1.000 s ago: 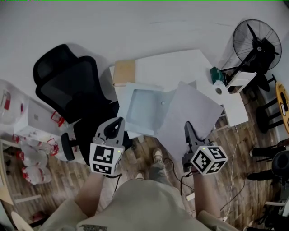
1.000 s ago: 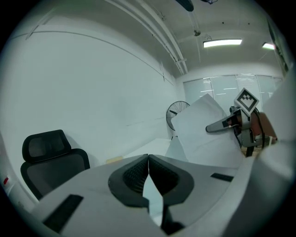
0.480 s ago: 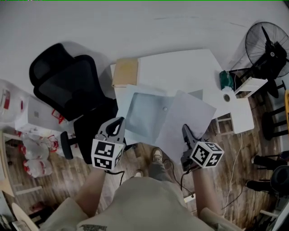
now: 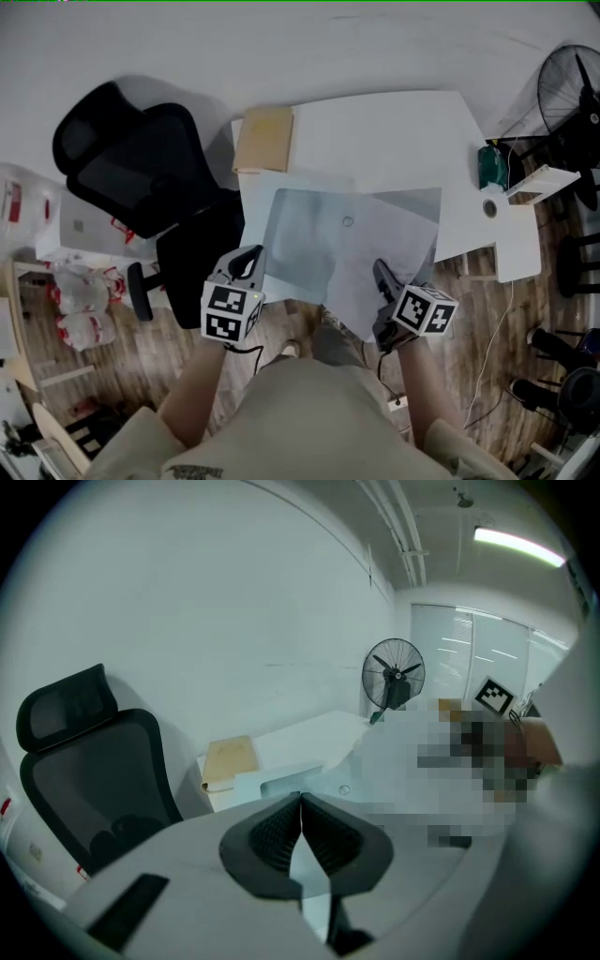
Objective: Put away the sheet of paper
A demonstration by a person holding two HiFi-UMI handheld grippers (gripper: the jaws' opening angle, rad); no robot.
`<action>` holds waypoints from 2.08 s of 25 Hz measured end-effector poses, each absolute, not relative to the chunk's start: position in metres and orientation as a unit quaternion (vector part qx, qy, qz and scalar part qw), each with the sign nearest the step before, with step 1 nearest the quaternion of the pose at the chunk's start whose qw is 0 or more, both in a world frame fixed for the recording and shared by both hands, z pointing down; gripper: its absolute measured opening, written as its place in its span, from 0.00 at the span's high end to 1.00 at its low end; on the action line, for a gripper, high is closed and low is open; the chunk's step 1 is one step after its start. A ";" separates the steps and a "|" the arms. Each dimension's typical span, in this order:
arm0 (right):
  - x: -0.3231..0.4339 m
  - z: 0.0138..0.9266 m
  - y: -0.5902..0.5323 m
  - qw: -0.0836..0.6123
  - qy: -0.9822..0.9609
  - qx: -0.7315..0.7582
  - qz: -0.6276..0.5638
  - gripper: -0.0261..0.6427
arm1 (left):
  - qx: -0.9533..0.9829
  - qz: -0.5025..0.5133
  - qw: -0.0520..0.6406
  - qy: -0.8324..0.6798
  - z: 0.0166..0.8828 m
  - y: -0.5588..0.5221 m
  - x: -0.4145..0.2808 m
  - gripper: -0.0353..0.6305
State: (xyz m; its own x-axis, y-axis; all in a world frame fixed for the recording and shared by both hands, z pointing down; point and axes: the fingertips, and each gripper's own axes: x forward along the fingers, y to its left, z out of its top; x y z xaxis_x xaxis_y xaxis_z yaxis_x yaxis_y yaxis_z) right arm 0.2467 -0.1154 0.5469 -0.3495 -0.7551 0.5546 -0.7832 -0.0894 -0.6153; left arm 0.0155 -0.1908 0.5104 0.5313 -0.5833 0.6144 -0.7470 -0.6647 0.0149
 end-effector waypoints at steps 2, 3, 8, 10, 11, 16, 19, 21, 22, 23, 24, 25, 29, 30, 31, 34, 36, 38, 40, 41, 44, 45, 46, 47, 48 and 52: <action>0.249 0.557 -0.120 0.019 -0.672 0.563 0.482 0.93 | 0.858 0.304 0.149 -0.386 0.523 -0.193 0.017 0.92; 0.250 0.562 -0.123 0.020 -0.670 0.560 0.487 0.93 | 0.855 0.310 0.153 -0.387 0.529 -0.193 0.018 0.92; 0.264 0.583 -0.135 0.019 -0.645 0.554 0.525 0.93 | 0.841 0.330 0.172 -0.393 0.552 -0.196 0.020 0.92; 0.271 0.591 -0.138 0.015 -0.633 0.551 0.544 0.93 | 0.837 0.334 0.177 -0.396 0.557 -0.196 0.021 0.92; 0.274 0.594 -0.140 0.014 -0.628 0.548 0.552 0.93 | 0.835 0.335 0.179 -0.397 0.559 -0.196 0.022 0.92; 0.282 0.605 -0.151 0.017 -0.606 0.538 0.585 0.93 | 0.827 0.340 0.187 -0.406 0.565 -0.201 0.025 0.92; 0.280 0.600 -0.157 0.018 -0.614 0.529 0.586 0.93 | 0.825 0.341 0.189 -0.410 0.565 -0.202 0.029 0.92; 0.274 0.590 -0.160 0.019 -0.626 0.521 0.580 0.93 | 0.823 0.341 0.189 -0.412 0.565 -0.203 0.030 0.92; 0.270 0.584 -0.161 0.020 -0.633 0.517 0.576 0.93 | 0.823 0.341 0.189 -0.414 0.564 -0.204 0.031 0.92; 0.265 0.578 -0.162 0.020 -0.639 0.513 0.573 0.93 | 0.822 0.340 0.189 -0.417 0.563 -0.205 0.031 0.92; 0.261 0.573 -0.163 0.018 -0.644 0.509 0.571 0.93 | 0.821 0.339 0.189 -0.420 0.562 -0.206 0.031 0.92; 0.256 0.567 -0.164 0.014 -0.648 0.505 0.570 0.93 | 0.820 0.338 0.189 -0.422 0.561 -0.207 0.031 0.92; 0.239 0.551 -0.168 0.004 -0.658 0.491 0.570 0.93 | 0.817 0.331 0.190 -0.433 0.556 -0.208 0.028 0.92; 0.236 0.550 -0.170 0.005 -0.659 0.491 0.570 0.93 | 0.816 0.329 0.190 -0.436 0.555 -0.208 0.026 0.92; 0.235 0.550 -0.171 0.008 -0.658 0.493 0.569 0.93 | 0.815 0.329 0.190 -0.438 0.554 -0.208 0.024 0.92; 0.235 0.557 -0.173 0.026 -0.655 0.500 0.566 0.93 | 0.812 0.329 0.191 -0.444 0.553 -0.204 0.018 0.92; 0.236 0.563 -0.175 0.042 -0.653 0.504 0.564 0.93 | 0.810 0.329 0.191 -0.446 0.552 -0.203 0.013 0.92; 0.240 0.570 -0.178 0.058 -0.646 0.511 0.564 0.93 | 0.809 0.330 0.192 -0.446 0.553 -0.205 0.007 0.92; 0.245 0.577 -0.181 0.062 -0.634 0.517 0.571 0.93 | 0.809 0.333 0.193 -0.444 0.557 -0.207 0.001 0.92; 0.247 0.577 -0.181 0.057 -0.629 0.519 0.576 0.93 | 0.810 0.334 0.195 -0.442 0.559 -0.208 -0.002 0.92; 0.246 0.564 -0.181 0.029 -0.622 0.517 0.587 0.93 | 0.814 0.337 0.197 -0.430 0.564 -0.212 -0.008 0.92; 0.243 0.557 -0.181 0.023 -0.624 0.516 0.586 0.93 | 0.816 0.336 0.196 -0.426 0.565 -0.214 -0.010 0.92; 0.239 0.550 -0.182 0.018 -0.627 0.516 0.584 0.93 | 0.819 0.335 0.195 -0.423 0.564 -0.217 -0.011 0.92; 0.234 0.543 -0.182 0.013 -0.630 0.515 0.582 0.93 | 0.821 0.333 0.194 -0.421 0.563 -0.220 -0.013 0.92; 0.229 0.535 -0.182 0.007 -0.632 0.513 0.581 0.93 | 0.824 0.330 0.193 -0.418 0.562 -0.222 -0.015 0.92; 0.204 0.506 -0.186 -0.017 -0.640 0.509 0.576 0.93 | 0.833 0.322 0.190 -0.407 0.555 -0.231 -0.022 0.92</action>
